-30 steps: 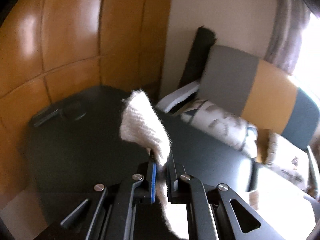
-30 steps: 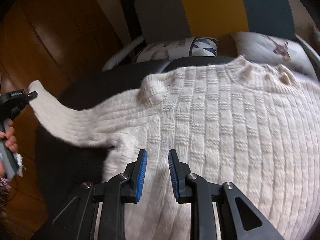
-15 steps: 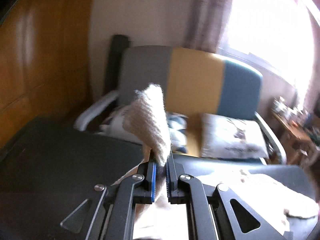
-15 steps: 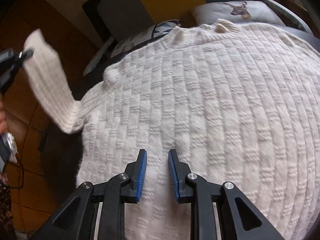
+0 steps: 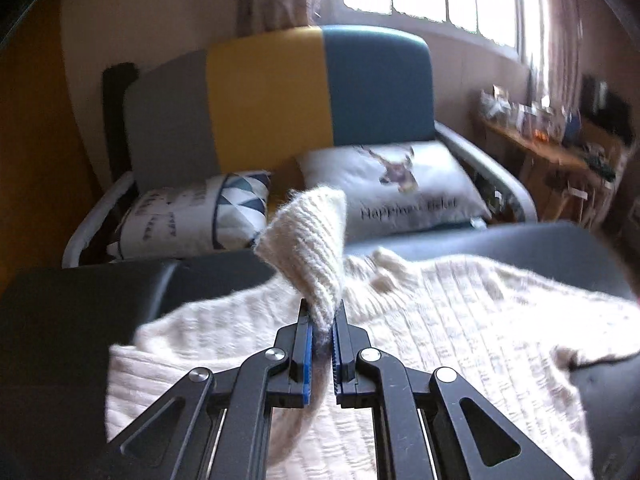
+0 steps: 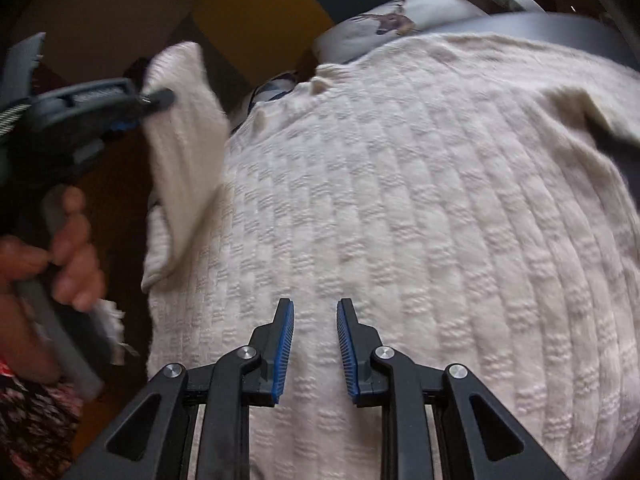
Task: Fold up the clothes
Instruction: 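Lift the sleeve cuff with the left gripper and fold it across the sweater body, then open the left gripper and lay the folded sleeve flat on the sweater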
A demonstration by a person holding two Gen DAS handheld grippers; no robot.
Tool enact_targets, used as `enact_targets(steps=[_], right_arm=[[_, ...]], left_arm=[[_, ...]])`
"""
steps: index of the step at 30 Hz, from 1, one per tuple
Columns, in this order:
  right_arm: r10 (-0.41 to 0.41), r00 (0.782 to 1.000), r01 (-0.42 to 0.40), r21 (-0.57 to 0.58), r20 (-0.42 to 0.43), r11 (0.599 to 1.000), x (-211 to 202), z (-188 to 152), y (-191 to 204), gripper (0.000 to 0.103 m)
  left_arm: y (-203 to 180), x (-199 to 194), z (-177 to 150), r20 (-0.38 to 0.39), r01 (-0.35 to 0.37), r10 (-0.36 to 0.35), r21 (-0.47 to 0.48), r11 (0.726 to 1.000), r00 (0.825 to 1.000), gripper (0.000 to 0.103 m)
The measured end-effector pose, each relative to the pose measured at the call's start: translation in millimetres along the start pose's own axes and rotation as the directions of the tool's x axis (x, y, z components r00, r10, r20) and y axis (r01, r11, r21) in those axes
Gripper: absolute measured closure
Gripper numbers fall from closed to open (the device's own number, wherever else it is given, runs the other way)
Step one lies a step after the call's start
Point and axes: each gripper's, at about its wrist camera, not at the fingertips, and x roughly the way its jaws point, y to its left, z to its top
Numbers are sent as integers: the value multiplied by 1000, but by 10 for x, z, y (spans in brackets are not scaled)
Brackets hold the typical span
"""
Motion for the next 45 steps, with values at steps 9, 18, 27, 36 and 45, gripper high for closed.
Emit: enact_targets(steps=[9, 18, 27, 36, 45], right_arm=[[24, 1000, -24, 5, 10, 1000, -60, 2, -71, 81], [20, 998, -21, 12, 62, 1000, -145, 164, -130, 81], [80, 994, -89, 131, 74, 987, 139, 747, -324, 76], [96, 994, -103, 215, 41, 971, 618, 1120, -270, 84], [-173, 967, 189, -72, 185, 979, 286, 1322, 100, 96]], left_arm=[[-359, 470, -319, -64, -21, 28, 116, 993, 998, 93], [-145, 90, -492, -43, 184, -181, 98, 978, 983, 22], [1311, -297, -1111, -13, 119, -130, -309, 943, 991, 12], [1891, -119, -1582, -50, 52, -96, -556, 830, 994, 13], [1950, -81, -1648, -52, 3, -42, -586, 810, 998, 15]])
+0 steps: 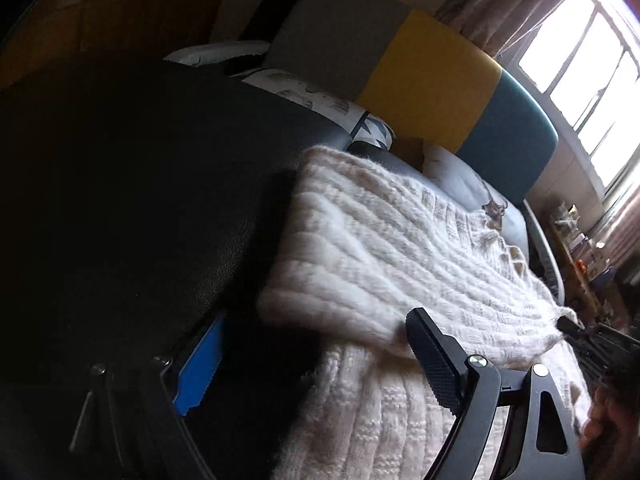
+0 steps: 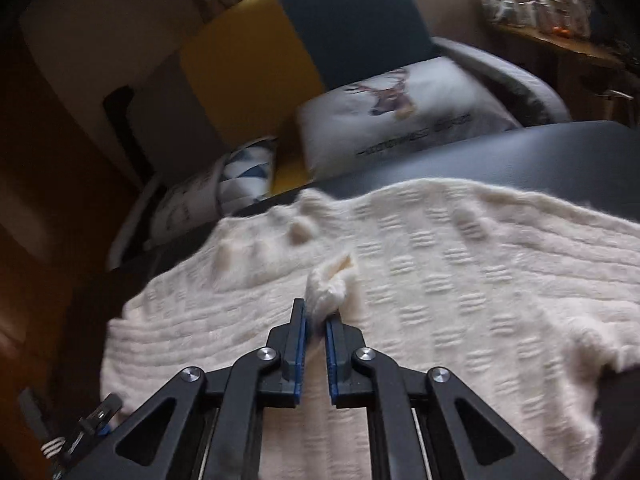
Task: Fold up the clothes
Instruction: 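Open the left gripper and lay the folded sleeve flat on the sweater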
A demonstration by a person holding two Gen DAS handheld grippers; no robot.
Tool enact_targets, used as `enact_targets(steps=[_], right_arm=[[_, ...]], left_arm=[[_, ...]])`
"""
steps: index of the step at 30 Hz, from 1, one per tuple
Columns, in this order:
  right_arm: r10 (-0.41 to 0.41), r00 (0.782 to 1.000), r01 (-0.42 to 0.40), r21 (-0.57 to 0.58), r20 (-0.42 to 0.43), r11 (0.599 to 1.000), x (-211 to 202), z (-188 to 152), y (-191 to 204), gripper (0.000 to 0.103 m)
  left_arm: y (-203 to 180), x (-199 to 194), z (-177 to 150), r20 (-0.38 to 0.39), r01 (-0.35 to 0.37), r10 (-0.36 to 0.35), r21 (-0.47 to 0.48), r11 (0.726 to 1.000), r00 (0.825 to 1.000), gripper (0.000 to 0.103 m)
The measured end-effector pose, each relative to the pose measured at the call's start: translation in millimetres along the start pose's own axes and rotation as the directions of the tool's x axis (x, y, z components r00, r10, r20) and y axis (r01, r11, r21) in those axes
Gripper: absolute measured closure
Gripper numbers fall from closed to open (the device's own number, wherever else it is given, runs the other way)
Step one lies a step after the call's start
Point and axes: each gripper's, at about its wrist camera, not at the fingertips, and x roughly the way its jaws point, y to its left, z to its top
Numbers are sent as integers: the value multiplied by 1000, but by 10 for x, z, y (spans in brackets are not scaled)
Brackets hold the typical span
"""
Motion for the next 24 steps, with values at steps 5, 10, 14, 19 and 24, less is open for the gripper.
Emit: enact_targets(steps=[5, 10, 14, 19, 24], right_arm=[[-3, 998, 5, 28, -59, 1000, 266, -152, -262, 96], [17, 998, -16, 10, -66, 1000, 216, -153, -280, 86], [-56, 998, 56, 40, -23, 998, -125, -129, -319, 80], [17, 998, -6, -176, 57, 984, -338, -260, 83, 83], [-19, 998, 4, -259, -55, 966, 81, -347, 345, 86]], left_arm=[[-36, 33, -10, -13, -39, 40, 41, 998, 999, 15], [63, -31, 64, -67, -7, 8, 15, 1000, 998, 18], [215, -363, 22, -42, 29, -29, 6, 1000, 999, 18], [-68, -472, -51, -16, -7, 9, 160, 987, 1000, 31], [-419, -151, -116, -92, -39, 75, 341, 939, 993, 64]])
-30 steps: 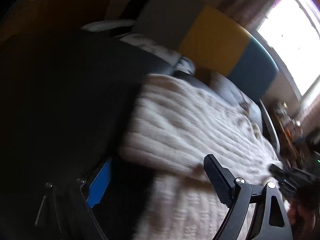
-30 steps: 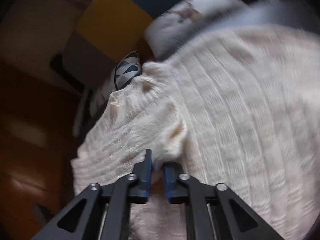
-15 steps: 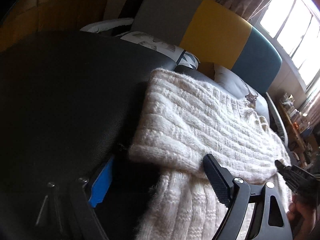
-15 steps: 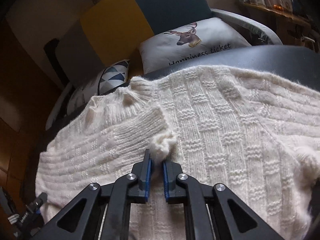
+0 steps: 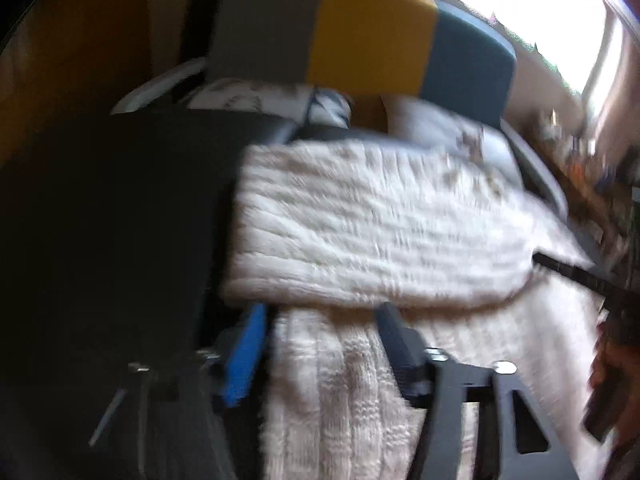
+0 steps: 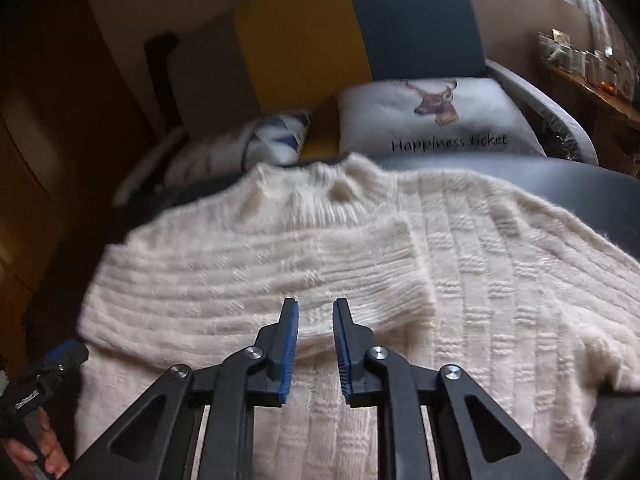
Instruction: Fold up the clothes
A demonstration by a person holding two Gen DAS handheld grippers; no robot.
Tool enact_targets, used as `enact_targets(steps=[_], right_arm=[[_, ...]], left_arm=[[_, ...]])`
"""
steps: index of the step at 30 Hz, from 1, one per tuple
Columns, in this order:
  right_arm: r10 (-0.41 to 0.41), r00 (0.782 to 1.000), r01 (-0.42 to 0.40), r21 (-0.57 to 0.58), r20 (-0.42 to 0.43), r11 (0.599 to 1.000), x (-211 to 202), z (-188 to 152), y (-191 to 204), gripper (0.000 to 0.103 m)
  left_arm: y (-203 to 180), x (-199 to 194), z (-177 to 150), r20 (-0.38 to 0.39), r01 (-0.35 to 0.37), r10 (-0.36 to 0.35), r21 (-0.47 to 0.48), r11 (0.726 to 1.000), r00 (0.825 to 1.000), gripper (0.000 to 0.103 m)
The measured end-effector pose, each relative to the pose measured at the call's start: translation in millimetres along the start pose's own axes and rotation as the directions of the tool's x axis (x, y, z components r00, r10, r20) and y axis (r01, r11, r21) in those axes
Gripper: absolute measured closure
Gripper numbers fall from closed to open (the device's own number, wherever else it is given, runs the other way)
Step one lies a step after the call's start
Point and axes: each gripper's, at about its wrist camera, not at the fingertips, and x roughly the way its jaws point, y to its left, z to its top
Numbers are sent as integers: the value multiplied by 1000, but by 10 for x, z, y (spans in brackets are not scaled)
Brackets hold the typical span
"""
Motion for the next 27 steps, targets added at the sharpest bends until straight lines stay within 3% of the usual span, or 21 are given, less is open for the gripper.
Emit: enact_targets(steps=[2, 6, 11, 15, 18, 21, 23, 25, 27], right_arm=[[-52, 998, 52, -18, -39, 999, 133, -9, -32, 88], [-64, 997, 61, -56, -45, 997, 192, -30, -50, 89], [-74, 995, 71, -49, -72, 996, 208, -15, -41, 89], [-52, 990, 55, 20, -132, 998, 273, 101, -116, 89], [-25, 988, 32, 45, -154, 998, 288, 123, -176, 89], [7, 987, 4, 71, -159, 998, 296, 123, -233, 89], [28, 987, -14, 89, -157, 996, 298, 117, -274, 89], [36, 988, -21, 97, -151, 995, 300, 90, -288, 89], [36, 989, -22, 98, -145, 995, 297, 72, -281, 90]], left_arm=[[25, 76, -31, -21, -2, 2, 10, 1000, 1000, 68], [86, 39, -77, 15, 46, -46, 11, 999, 999, 76], [-58, 20, 52, 50, 20, -21, 17, 1000, 999, 77], [-249, 98, 257, 48, -64, 61, 58, 996, 997, 77], [-274, 138, 340, 77, -209, 201, 111, 972, 977, 77], [-94, 249, 340, 51, -298, 294, 92, 950, 954, 77], [120, 268, 308, 24, -335, 335, -2, 942, 942, 77], [375, 288, 260, -24, -313, 312, -100, 945, 950, 77], [463, 256, 231, -5, -286, 288, -110, 952, 958, 77]])
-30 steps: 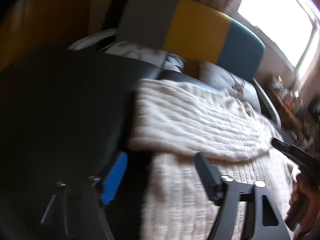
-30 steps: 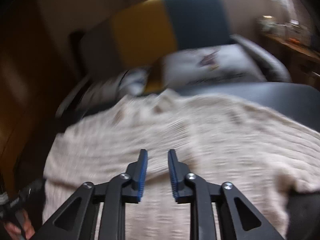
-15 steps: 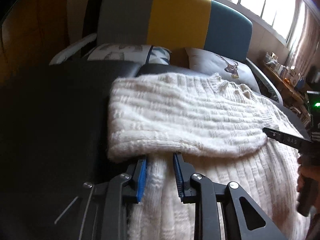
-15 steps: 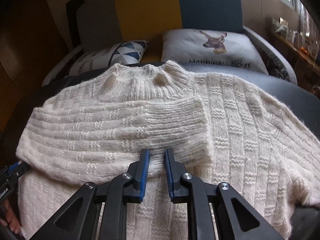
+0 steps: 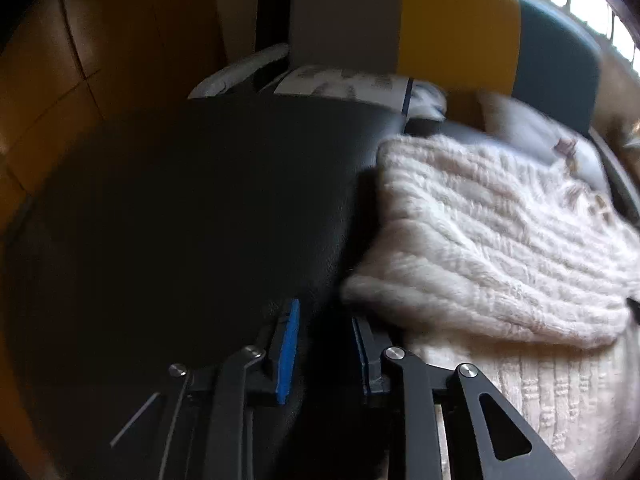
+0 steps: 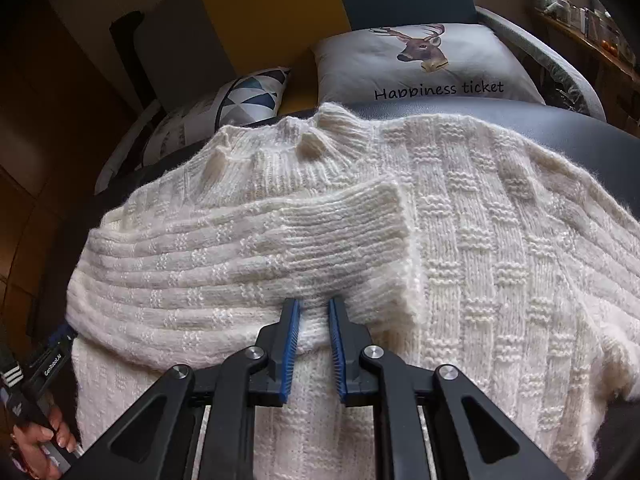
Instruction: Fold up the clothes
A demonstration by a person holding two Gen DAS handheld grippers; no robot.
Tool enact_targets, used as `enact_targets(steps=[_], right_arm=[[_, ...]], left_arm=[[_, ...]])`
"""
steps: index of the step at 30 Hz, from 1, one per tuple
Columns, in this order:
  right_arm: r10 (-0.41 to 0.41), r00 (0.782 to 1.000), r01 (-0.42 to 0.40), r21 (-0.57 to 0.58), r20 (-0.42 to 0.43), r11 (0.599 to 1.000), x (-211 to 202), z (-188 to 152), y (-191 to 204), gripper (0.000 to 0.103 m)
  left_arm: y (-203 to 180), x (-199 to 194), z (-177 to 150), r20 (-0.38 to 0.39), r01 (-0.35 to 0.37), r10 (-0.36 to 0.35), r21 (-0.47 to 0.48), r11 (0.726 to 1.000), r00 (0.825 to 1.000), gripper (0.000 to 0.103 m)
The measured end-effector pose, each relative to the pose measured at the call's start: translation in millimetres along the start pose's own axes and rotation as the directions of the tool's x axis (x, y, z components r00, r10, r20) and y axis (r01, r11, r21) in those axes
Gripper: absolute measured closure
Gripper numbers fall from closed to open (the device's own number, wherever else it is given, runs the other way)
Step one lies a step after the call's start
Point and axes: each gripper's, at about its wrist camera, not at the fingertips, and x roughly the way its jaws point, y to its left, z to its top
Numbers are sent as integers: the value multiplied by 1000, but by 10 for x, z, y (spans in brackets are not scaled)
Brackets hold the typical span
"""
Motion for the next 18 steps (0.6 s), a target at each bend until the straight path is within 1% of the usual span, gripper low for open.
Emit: enact_targets(steps=[2, 3, 4, 5, 6, 7, 8, 10, 11, 13, 14, 16, 18], right_arm=[[0, 1000, 0, -1, 6, 1000, -3, -19, -3, 90], [0, 1000, 0, 0, 9, 1000, -7, -29, -6, 90], [0, 1000, 0, 2, 14, 1000, -6, -37, -7, 90], [0, 1000, 0, 5, 18, 1000, -4, -44, -7, 90], [-1, 1000, 1, 7, 24, 1000, -8, -50, -3, 90], [-4, 1000, 3, 2, 29, 1000, -23, -50, 11, 90], [-6, 999, 7, -7, 35, 1000, -48, -48, 29, 90], [-13, 998, 16, -47, 57, 999, -164, -26, 85, 83], [-16, 996, 22, -65, 89, 998, -258, -17, 109, 79], [-16, 990, 27, -80, 142, 996, -437, -2, 113, 77], [-14, 988, 26, -74, 155, 997, -505, 11, 92, 75], [-34, 990, 35, -5, 134, 999, -522, 50, -41, 75], [-60, 991, 53, 62, 119, 997, -497, 67, -175, 75]], left_arm=[[-18, -5, -17, 13, -59, 58, 64, 996, 998, 77], [-2, 6, -26, 16, -77, 76, 77, 994, 997, 76], [30, -3, -27, 18, -66, 65, 68, 995, 998, 76], [65, -14, -29, 19, -53, 52, 58, 997, 998, 76], [121, -37, -35, 10, -23, 23, 31, 999, 1000, 76], [195, -85, -40, 5, 24, -24, -13, 1000, 1000, 76], [224, -153, -49, 17, 55, -54, -40, 998, 998, 76], [273, -287, -67, 44, 116, -112, -88, 989, 993, 76], [206, -343, -70, 55, 134, -131, -71, 988, 990, 76], [70, -450, -77, 74, 170, -167, -33, 985, 983, 76], [-31, -464, -80, 63, 179, -178, -4, 984, 982, 76], [-239, -468, -102, 45, 215, -217, 39, 976, 975, 76], [-405, -423, -142, 30, 210, -212, 67, 975, 977, 76]])
